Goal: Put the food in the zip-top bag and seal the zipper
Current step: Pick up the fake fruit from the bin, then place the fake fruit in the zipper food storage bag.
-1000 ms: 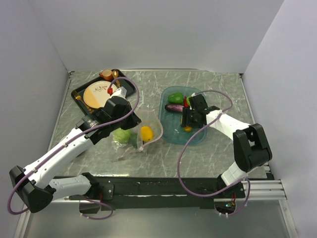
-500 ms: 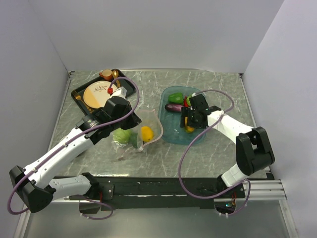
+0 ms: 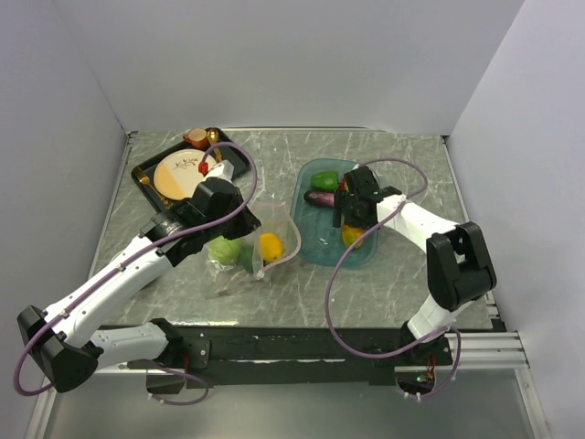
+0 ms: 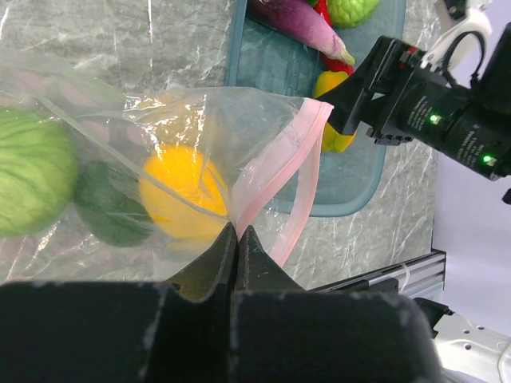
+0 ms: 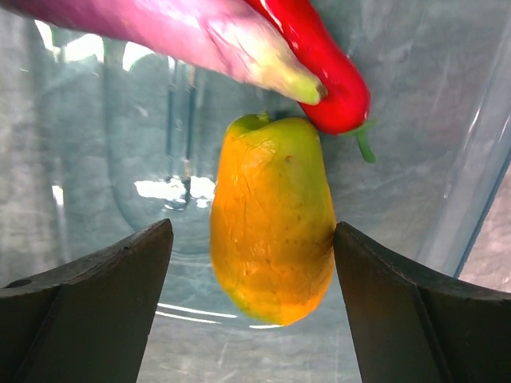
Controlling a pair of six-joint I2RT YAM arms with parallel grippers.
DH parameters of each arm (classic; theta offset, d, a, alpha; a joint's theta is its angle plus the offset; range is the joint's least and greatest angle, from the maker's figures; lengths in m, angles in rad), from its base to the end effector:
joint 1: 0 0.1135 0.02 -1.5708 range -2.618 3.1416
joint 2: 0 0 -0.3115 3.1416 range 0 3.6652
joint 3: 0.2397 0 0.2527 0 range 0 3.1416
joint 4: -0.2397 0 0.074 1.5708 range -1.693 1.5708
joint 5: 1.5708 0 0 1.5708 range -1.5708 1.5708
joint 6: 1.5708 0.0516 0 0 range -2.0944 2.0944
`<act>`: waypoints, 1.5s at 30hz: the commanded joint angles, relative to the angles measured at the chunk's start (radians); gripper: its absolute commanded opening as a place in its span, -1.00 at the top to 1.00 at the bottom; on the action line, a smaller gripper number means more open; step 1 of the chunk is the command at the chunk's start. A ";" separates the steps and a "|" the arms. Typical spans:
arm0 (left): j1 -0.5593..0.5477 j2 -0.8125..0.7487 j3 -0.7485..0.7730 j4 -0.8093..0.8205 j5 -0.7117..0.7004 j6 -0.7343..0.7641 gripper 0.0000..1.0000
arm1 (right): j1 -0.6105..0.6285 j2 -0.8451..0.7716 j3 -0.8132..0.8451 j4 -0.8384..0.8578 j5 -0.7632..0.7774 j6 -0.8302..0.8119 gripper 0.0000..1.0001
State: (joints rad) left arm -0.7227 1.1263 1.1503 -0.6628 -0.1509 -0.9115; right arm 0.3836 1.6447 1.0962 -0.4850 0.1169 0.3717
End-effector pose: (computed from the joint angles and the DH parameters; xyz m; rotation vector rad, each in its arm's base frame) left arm 0.1779 -0.1466 0.3861 -0.3040 2.2827 -0.7249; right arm 0.3248 0.1246 0.2398 0.0264 2.5979 0.1224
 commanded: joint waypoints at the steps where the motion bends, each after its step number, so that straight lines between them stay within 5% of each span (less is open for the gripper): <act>1: -0.003 -0.019 0.011 0.020 0.002 -0.003 0.99 | 0.005 -0.017 -0.039 0.011 0.015 -0.011 -0.67; 13: -0.003 -0.008 0.016 0.022 0.014 0.000 0.99 | 0.006 -0.071 -0.053 0.016 -0.028 -0.022 0.12; 34: -0.004 0.001 0.000 0.066 0.033 0.000 0.99 | 0.050 -0.534 -0.052 0.043 -0.336 0.111 0.13; 45: -0.004 0.003 -0.001 0.072 0.034 -0.009 0.98 | 0.263 -0.562 -0.039 0.089 -0.381 0.165 0.14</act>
State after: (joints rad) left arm -0.7235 1.1431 1.1492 -0.6468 -0.1276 -0.9112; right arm 0.5716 1.0924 1.0412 -0.4561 -0.2314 0.5037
